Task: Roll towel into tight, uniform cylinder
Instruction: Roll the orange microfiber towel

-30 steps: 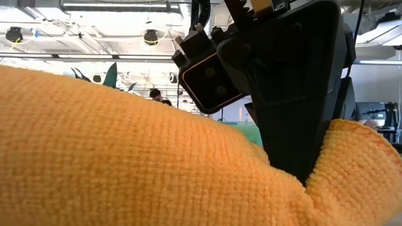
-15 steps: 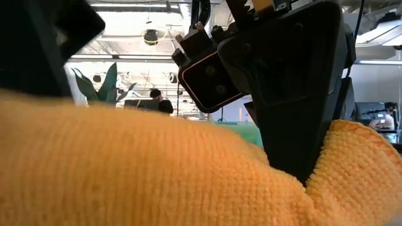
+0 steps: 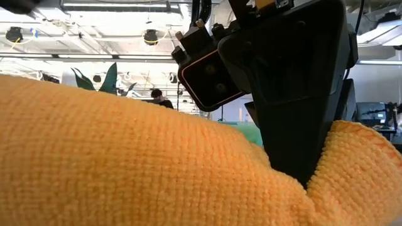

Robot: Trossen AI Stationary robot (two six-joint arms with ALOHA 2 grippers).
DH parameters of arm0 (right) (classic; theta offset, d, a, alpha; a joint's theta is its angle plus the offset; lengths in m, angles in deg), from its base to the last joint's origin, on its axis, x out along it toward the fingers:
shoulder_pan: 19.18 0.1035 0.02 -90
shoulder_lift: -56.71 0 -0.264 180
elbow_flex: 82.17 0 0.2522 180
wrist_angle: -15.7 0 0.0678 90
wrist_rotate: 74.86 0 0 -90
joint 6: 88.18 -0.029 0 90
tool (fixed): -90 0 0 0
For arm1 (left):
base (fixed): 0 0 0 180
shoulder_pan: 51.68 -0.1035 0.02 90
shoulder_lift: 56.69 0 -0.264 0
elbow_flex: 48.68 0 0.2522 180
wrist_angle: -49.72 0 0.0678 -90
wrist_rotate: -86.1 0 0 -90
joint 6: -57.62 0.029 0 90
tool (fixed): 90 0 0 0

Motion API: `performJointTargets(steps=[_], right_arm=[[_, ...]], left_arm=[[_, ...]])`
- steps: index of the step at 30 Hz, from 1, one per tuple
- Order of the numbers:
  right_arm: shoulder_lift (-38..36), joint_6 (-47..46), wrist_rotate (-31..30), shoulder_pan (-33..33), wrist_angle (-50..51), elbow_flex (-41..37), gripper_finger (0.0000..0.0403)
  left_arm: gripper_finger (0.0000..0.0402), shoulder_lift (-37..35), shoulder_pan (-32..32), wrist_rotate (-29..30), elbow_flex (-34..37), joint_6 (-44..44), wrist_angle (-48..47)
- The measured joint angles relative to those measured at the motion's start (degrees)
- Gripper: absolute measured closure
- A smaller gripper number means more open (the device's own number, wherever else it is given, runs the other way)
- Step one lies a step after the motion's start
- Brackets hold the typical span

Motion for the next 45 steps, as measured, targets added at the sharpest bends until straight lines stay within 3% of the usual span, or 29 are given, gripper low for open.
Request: performJointTargets(steps=[4, 14, 18, 31, 45], right_arm=[[0.0, 0.0, 0.0, 0.0, -0.1, 0.0, 0.0371], [0.0, 0.0, 0.0, 0.1, -0.3, 0.0, 0.0366], [0.0, 0.3, 0.1, 0.1, -0.4, 0.0, 0.0373], [0.0, 0.5, -0.1, 0.2, -0.7, 0.0, 0.0361], [-0.3, 3.0, 0.1, 0.2, -1.2, 0.1, 0.0221]], left_arm=[[0.0266, 0.7, 0.8, -4.2, 0.0, 2.5, 4.4], [0.0285, 1.8, -2.6, -6.9, 0.1, -0.4, -3.2], [0.0292, 2.5, -4.1, -13.1, 0.4, -1.2, -2.9], [0.0299, 5.7, -4.5, -12.6, 0.1, -9.1, -8.3], [0.0299, 5.9, -4.7, -13.7, 0.3, -14.5, -8.2]])
